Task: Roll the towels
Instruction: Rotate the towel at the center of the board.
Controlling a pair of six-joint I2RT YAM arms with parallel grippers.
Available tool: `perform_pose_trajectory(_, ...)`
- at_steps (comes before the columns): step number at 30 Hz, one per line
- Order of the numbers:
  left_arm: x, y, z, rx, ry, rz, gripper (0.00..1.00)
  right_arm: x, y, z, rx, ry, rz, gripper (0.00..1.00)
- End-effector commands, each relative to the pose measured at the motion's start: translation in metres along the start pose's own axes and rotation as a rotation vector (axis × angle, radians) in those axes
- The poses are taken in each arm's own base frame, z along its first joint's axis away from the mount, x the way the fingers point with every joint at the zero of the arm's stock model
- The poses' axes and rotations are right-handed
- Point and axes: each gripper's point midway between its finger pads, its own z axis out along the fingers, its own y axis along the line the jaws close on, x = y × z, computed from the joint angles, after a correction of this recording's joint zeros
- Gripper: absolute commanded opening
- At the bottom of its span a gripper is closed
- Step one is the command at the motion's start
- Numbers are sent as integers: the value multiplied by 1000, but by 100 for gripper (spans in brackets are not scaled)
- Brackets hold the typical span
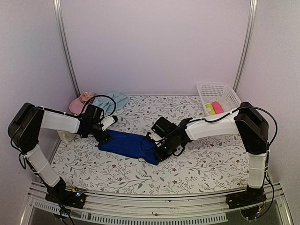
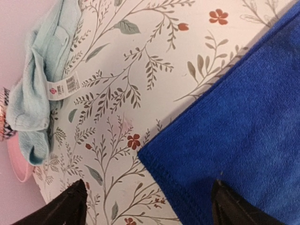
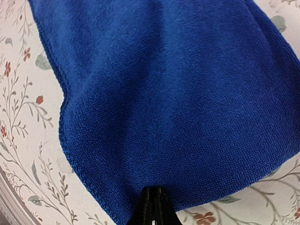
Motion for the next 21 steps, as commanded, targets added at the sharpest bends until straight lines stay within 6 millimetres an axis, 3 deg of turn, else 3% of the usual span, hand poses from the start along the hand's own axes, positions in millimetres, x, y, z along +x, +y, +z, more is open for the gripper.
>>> perform_pose_trajectory(1,-17,22,-27,-45,-78,-24,97,28,27,-1,20,106,-34,9)
perform_pose_trajectory(5,-23,47,-43,-108,-118,-62,97,45,30,-5,88,158,-50,10)
perform_pose_trajectory(10,-18,53,-50,-113,-133,-69,97,68,34,-17,118,185,-38,10)
perform_pose_trajectory(15,-9,55,-56,-101,-146,-87,97,99,64,-14,100,262,-111,10)
perform_pose_trajectory(18,-6,54,-62,-84,-163,-99,97,93,86,-21,67,237,-160,13)
perform_pose_trajectory(21,-4,49,-68,-56,-179,-96,97,57,94,-46,90,124,-184,28)
